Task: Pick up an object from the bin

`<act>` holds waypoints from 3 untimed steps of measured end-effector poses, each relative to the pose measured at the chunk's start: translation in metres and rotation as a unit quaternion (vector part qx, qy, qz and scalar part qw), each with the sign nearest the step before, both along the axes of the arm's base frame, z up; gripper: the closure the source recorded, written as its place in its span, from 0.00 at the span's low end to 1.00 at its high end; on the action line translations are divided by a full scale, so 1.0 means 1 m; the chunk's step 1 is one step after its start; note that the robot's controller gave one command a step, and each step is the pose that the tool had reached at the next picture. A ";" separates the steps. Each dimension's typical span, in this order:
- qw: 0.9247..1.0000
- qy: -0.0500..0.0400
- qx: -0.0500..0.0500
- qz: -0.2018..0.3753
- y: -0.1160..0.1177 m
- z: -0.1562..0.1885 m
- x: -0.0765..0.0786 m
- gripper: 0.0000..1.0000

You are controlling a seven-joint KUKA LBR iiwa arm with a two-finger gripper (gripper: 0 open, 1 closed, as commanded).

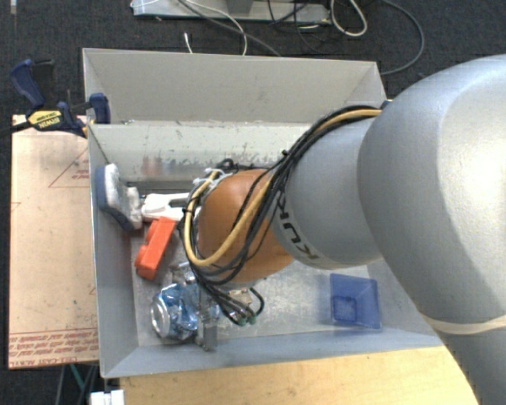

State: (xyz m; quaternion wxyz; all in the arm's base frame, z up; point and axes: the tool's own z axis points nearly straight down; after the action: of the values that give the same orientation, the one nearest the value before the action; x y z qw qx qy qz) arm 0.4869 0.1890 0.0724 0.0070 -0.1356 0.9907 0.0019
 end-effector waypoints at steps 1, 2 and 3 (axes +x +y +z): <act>1.000 0.005 -0.001 -0.012 0.000 0.030 -0.005 0.00; 1.000 0.001 0.001 -0.026 -0.001 0.028 -0.007 0.00; 1.000 -0.003 0.002 0.003 -0.011 0.000 0.000 0.00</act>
Offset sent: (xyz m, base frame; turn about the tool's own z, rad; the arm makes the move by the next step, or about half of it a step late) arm -0.0084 -0.0014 0.0276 0.0584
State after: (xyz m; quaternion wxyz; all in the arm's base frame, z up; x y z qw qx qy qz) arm 0.4870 0.1776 0.0725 0.0104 -0.1384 0.9903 0.0034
